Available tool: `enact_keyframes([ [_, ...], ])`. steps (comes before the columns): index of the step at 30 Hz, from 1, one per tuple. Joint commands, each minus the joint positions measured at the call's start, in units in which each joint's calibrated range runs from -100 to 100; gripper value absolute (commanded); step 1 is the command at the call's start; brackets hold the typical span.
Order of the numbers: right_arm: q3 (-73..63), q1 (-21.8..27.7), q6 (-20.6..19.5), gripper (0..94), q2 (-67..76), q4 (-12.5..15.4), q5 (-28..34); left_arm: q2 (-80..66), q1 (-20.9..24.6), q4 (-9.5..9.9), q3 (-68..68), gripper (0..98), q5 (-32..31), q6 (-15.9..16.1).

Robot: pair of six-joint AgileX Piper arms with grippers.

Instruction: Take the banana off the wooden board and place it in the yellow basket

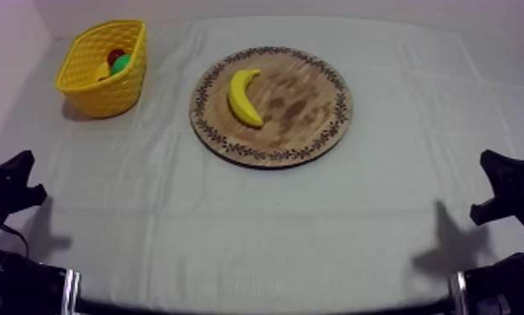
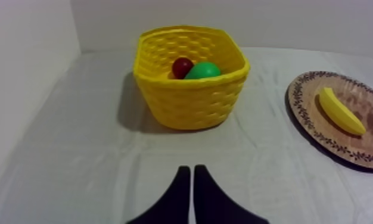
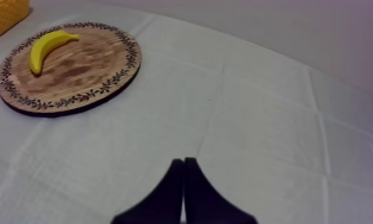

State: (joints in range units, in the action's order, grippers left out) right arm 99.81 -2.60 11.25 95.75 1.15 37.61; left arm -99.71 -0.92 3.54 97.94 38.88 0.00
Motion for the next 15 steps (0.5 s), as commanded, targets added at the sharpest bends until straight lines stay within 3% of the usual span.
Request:
enact_keyframes([
  [1,0.0,0.0,0.0,0.3,0.0,0.0,0.1,-0.3,-1.7,-1.22,1.9,0.0,-5.3,1.2],
  [15,0.0,0.0,0.0,0.3,0.0,0.0,0.1,-0.3,-1.8,-1.19,1.9,0.0,-5.3,1.4],
])
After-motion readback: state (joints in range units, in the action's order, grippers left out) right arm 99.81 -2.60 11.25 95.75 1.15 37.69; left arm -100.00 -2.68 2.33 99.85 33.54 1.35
